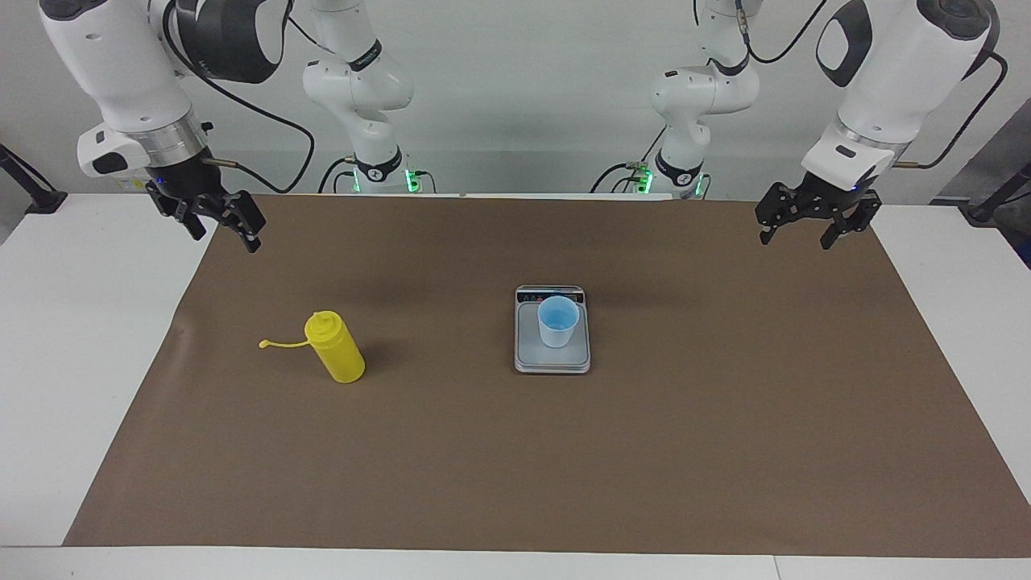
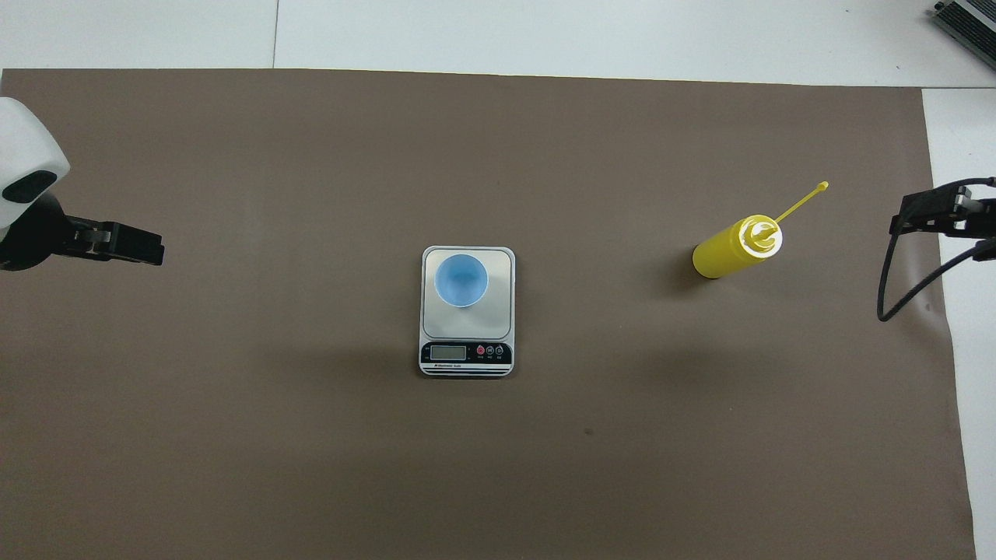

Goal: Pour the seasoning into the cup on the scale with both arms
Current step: 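Open the right gripper and lower it around the yellow bottle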

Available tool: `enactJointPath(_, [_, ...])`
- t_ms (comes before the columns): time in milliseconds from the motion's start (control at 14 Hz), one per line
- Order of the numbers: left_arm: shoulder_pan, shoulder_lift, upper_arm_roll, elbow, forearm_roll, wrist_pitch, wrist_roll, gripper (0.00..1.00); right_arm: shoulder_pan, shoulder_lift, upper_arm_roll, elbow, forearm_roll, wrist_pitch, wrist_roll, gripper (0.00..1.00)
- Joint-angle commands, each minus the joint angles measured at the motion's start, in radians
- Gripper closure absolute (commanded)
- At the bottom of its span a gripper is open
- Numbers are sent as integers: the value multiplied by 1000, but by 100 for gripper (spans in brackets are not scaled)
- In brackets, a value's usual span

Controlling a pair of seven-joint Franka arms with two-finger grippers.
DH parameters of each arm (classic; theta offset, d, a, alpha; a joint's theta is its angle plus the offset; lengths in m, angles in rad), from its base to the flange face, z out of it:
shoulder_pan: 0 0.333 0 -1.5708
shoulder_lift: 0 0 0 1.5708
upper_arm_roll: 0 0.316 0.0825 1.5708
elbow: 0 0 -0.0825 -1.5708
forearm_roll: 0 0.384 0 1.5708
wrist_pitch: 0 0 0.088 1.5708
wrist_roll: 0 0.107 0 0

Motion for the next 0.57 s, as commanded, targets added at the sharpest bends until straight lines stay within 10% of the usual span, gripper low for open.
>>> enactJointPath(0, [0,-8,3,-13,-12,-1,0,0,-18,114,4,115,54,5,151,0])
enactJointPath(502, [1,-8,1,-12,-12,10,-8,0,-117,518,1,606,150,-95,369,0])
